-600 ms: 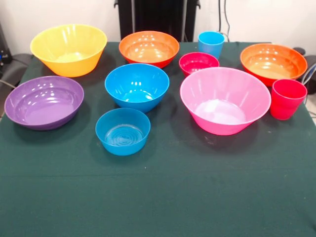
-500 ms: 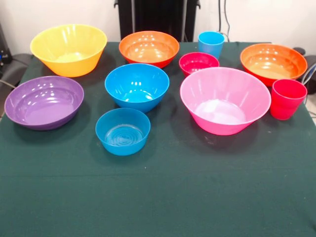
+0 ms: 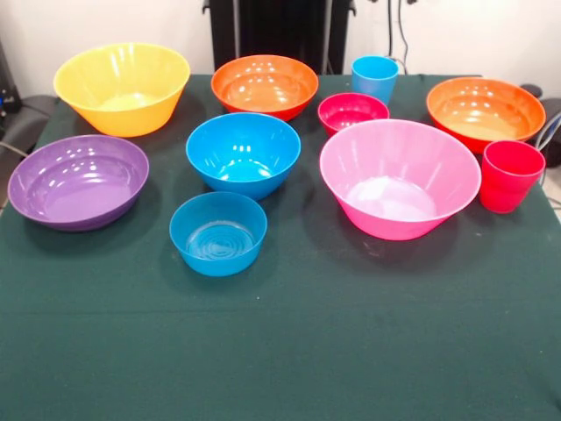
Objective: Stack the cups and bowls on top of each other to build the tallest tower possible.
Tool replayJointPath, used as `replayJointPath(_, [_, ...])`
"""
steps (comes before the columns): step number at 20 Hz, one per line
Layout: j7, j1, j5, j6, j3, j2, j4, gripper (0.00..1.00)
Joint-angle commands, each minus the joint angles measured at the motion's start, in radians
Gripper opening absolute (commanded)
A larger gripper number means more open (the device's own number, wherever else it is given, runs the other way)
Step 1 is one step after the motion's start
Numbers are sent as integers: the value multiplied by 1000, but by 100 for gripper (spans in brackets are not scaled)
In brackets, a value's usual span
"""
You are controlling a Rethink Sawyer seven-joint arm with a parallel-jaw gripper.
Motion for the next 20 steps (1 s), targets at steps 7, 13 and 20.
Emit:
replayJointPath(7, [264,-4,-188,-441,-90,479,89,100])
replayJointPath(13, [370,90,-202,-704,-138,779,18,100])
replayJointPath(20, [466,234,-140,-899,-110,1034,-50,100])
